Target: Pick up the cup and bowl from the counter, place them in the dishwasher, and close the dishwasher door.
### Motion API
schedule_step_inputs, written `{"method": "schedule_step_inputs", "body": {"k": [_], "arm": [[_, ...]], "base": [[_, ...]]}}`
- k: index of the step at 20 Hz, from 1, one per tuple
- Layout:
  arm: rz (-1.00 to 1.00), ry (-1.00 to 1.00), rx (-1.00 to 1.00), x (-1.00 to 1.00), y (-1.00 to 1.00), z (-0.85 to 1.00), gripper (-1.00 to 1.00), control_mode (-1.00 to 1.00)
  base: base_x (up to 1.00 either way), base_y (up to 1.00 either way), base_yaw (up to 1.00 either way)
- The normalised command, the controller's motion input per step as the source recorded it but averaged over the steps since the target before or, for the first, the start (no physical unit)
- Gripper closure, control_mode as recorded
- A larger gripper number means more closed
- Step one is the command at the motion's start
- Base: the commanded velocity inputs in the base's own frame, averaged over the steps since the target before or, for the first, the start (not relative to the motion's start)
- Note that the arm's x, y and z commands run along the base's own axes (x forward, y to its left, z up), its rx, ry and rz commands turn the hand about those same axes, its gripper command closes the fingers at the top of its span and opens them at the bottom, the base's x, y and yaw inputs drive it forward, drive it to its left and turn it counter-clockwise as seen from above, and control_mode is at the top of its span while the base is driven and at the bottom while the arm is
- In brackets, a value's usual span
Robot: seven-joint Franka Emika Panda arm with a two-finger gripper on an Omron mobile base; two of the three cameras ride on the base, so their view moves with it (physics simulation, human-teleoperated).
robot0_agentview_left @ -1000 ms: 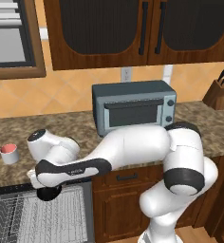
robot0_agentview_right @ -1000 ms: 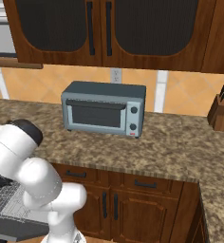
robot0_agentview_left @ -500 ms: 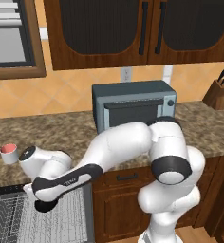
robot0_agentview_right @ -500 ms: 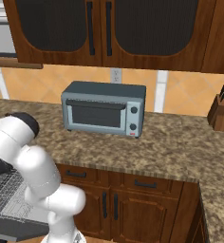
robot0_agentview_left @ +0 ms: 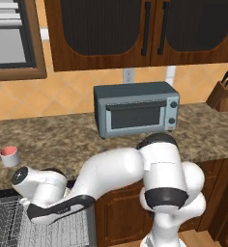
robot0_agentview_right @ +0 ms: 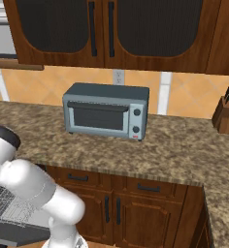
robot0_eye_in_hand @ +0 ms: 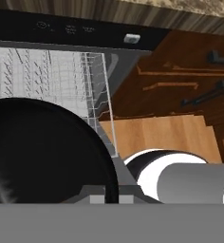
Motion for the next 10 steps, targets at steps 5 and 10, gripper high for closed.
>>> {"method": "schedule_step_inputs", "body": {"k": [5, 10], "arm": [[0.00, -0.03, -0.01, 0.02, 0.17, -0.41, 1.00, -1.00], [0.00, 0.00, 0.00, 0.28, 0.04, -0.36, 1.00, -1.00]], "base": [[0.00, 0.00, 0.00], [0.00, 0.00, 0.00]]}}
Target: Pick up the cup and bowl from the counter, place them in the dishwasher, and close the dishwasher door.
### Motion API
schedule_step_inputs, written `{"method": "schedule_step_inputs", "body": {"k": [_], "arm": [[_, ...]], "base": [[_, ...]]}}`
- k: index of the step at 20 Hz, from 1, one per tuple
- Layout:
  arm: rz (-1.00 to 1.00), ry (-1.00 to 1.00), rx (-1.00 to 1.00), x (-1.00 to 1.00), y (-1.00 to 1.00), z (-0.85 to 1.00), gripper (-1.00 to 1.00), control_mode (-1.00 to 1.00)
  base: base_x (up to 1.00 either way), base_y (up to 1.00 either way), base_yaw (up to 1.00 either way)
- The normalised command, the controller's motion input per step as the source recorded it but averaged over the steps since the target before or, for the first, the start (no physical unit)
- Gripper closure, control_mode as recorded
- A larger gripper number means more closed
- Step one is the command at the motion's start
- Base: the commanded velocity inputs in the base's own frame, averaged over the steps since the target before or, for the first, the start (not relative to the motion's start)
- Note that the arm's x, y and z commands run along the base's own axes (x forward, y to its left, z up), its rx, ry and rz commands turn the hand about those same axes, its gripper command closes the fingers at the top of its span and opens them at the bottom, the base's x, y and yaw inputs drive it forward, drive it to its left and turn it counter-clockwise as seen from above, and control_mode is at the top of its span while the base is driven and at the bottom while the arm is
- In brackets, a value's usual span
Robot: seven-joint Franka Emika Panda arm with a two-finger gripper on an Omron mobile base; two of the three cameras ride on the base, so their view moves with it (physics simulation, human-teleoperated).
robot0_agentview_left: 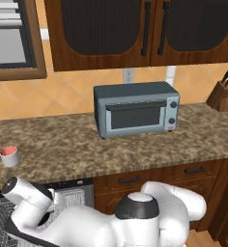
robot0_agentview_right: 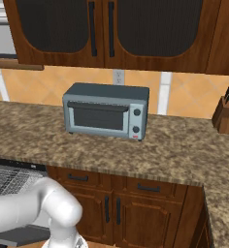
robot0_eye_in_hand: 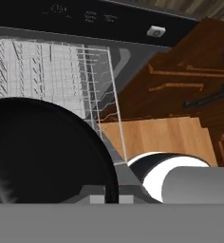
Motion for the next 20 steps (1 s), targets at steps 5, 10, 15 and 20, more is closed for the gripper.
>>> {"method": "schedule_step_inputs", "body": {"k": [5, 10, 15, 20], "arm": [[0.00, 0.09, 0.00, 0.58, 0.00, -0.32, 1.00, -1.00], [0.06, 0.18, 0.00, 0.51, 0.00, -0.34, 1.00, -1.00], [0.14, 0.15, 0.00, 0.16, 0.12, -0.49, 1.00, -1.00], [0.14, 0.03, 0.00, 0.00, 0.19, -0.67, 1.00, -1.00]], "base": [[0.00, 0.00, 0.00], [0.00, 0.00, 0.00], [0.00, 0.00, 0.00], [0.00, 0.00, 0.00]]}}
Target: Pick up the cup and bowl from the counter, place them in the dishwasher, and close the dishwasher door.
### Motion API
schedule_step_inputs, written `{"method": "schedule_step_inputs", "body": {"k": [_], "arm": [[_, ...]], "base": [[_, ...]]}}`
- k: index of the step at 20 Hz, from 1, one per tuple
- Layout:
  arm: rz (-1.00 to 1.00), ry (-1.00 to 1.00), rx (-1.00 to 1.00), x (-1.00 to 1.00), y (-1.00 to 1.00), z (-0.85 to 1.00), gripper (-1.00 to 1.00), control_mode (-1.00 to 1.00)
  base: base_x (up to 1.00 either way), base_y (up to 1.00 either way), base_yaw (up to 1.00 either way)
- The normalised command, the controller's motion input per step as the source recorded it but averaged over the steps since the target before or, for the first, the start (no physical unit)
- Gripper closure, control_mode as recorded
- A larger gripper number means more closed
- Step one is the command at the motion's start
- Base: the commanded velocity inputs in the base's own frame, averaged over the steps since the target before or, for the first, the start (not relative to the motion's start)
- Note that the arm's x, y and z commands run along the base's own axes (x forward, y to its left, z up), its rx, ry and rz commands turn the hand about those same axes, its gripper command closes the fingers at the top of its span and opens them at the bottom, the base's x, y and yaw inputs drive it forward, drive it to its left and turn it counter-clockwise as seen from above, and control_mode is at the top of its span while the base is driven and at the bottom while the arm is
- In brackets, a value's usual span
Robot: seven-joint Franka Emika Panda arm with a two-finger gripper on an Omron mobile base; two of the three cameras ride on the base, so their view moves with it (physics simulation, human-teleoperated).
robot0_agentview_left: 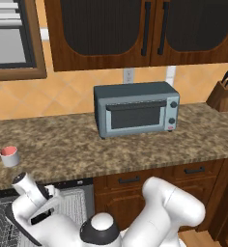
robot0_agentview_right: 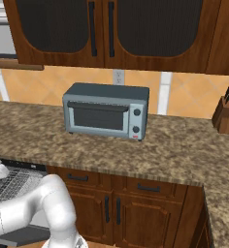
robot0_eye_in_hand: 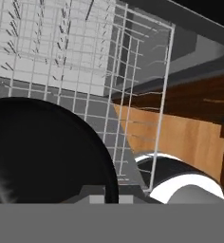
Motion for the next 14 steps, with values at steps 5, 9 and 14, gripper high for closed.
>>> {"method": "schedule_step_inputs", "body": {"k": [5, 9, 14], "arm": [[0.07, 0.00, 0.00, 0.00, 0.11, -0.70, 1.00, -1.00], [0.03, -0.05, 0.00, 0.11, 0.11, -0.59, 1.00, -1.00], [0.00, -0.07, 0.04, 0.20, 0.17, -0.35, 1.00, -1.00]], "base": [[0.00, 0.00, 0.00], [0.00, 0.00, 0.00], [0.00, 0.00, 0.00]]}}
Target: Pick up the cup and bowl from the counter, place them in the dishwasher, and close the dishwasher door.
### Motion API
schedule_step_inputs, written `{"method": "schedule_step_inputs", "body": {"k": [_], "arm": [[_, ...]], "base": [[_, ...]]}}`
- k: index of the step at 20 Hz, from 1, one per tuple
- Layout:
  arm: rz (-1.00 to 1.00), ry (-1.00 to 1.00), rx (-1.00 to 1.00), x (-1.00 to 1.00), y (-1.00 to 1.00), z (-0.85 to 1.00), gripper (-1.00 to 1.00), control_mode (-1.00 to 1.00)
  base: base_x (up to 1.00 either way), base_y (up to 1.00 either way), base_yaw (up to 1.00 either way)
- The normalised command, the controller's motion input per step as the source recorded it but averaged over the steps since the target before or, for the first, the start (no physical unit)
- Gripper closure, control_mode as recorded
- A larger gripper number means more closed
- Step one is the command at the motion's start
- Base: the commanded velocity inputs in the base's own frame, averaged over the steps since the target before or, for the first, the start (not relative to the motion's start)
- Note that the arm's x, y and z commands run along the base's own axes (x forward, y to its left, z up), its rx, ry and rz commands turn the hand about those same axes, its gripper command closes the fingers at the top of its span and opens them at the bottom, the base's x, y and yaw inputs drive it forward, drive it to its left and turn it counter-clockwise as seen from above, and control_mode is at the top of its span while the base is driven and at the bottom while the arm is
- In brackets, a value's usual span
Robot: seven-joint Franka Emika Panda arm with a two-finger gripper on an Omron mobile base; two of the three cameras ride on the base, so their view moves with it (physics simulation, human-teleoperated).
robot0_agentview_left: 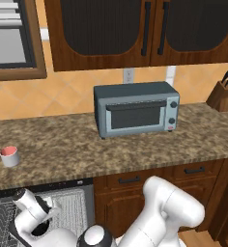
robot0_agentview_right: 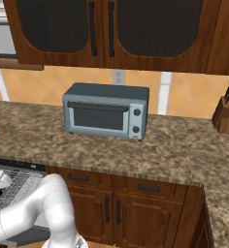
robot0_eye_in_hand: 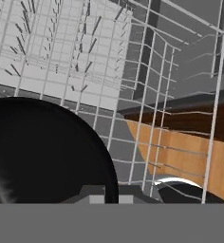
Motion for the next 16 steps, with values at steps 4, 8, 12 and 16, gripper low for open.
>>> {"method": "schedule_step_inputs", "body": {"k": [4, 8, 12, 16], "arm": [[0.00, -0.06, 0.06, 0.23, 0.09, -0.40, 1.00, -1.00], [0.00, -0.03, 0.19, 0.24, 0.02, -0.37, 1.00, -1.00], [0.00, 0.00, 0.24, 0.18, 0.00, -0.48, 1.00, -1.00], [0.00, 0.01, 0.12, 0.03, 0.07, -0.66, 1.00, -1.00]], "base": [[0.00, 0.00, 0.00], [0.00, 0.00, 0.00], [0.00, 0.00, 0.00], [0.00, 0.00, 0.00]]}}
